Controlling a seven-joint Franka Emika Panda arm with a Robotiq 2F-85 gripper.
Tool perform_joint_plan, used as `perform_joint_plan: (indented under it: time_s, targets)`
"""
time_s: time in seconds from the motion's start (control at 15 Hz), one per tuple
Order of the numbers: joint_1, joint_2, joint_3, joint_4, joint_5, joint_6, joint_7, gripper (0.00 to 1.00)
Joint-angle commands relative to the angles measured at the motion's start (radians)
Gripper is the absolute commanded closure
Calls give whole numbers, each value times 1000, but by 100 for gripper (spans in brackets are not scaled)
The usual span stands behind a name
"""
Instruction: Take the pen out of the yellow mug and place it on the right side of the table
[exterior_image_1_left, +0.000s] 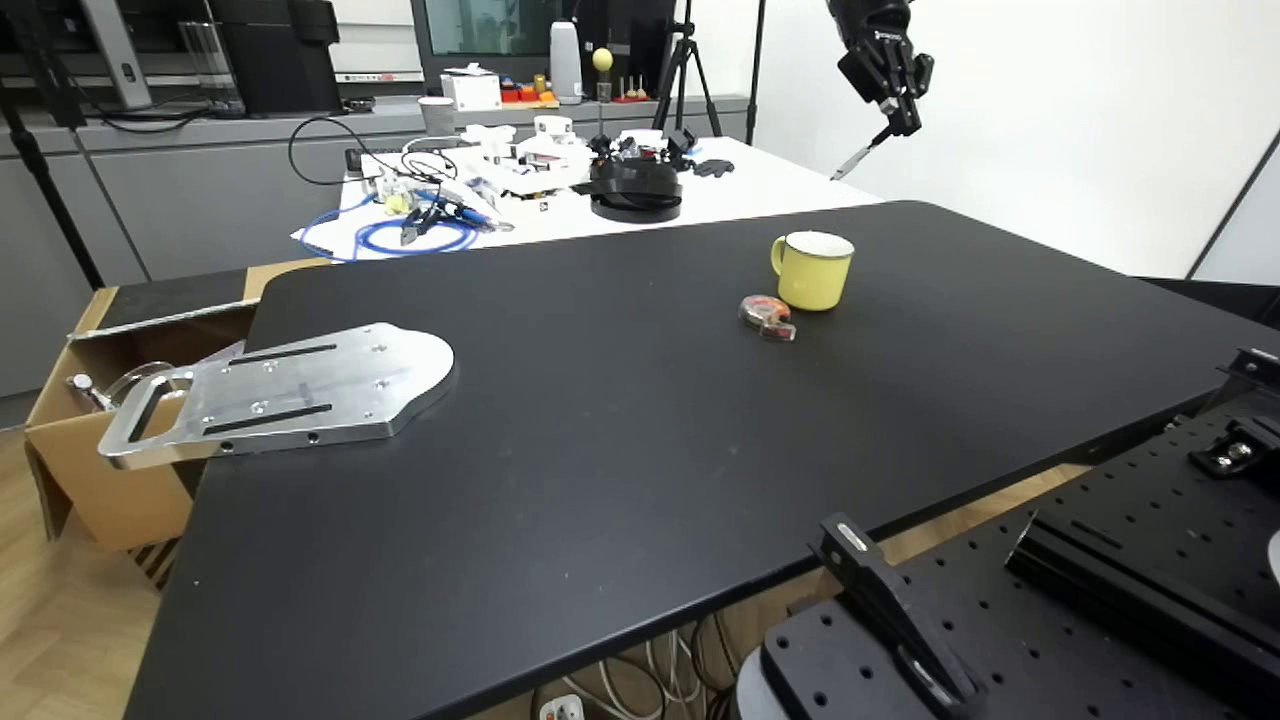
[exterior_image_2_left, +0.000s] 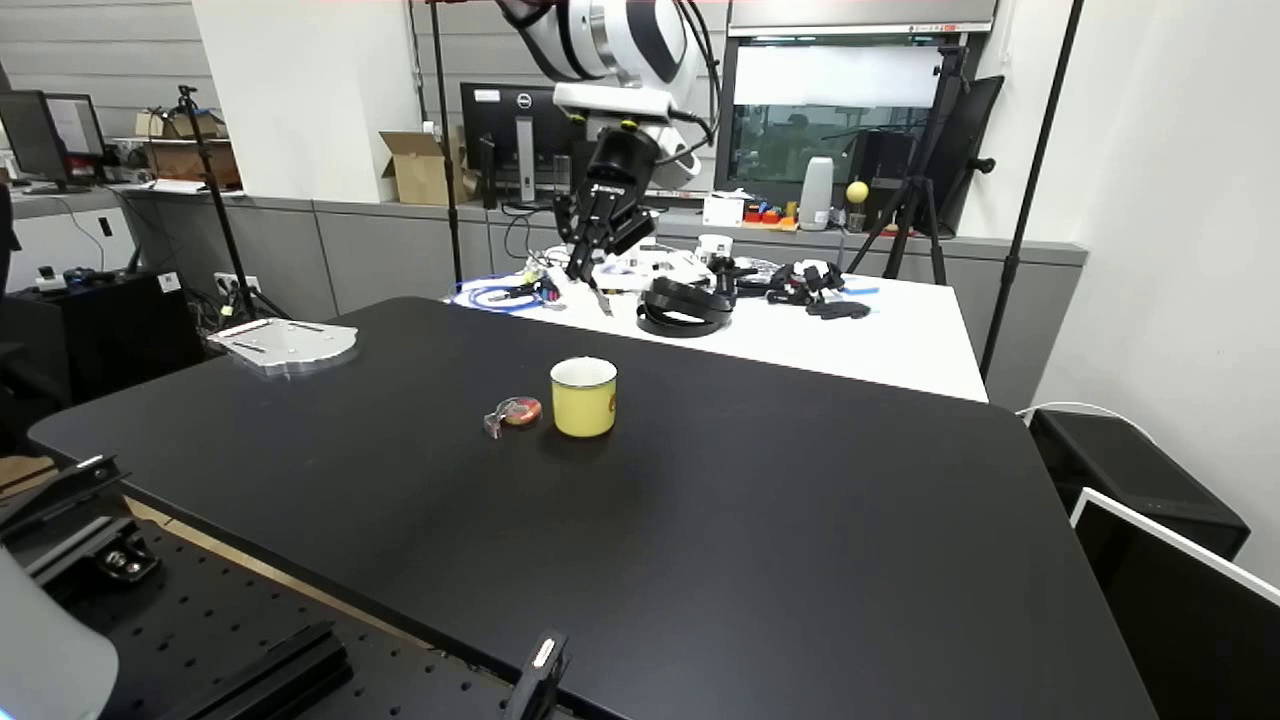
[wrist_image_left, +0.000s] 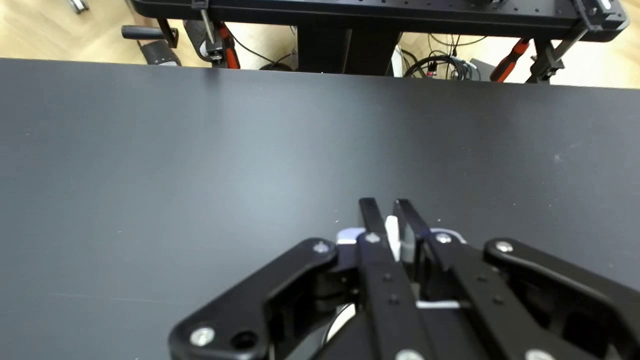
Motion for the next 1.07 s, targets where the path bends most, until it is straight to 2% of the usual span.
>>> perform_joint_plan:
  time_s: [0.0,0.13,0.33,0.6,0.8,1.0]
  targets:
    - [-55,-58,-32,-74,-33,137,-27,97]
    - [-87,-62,-48,-107,-38,261,-33,97]
    - [-127,-43,-72,-175,-36,511,-20,97]
    - [-144,1,-96,-275,-43,838,14,97]
    - [-134,54,-112,-313,-47,985,44,97]
    - [-124,101,-118,-327,-40,1057,77,97]
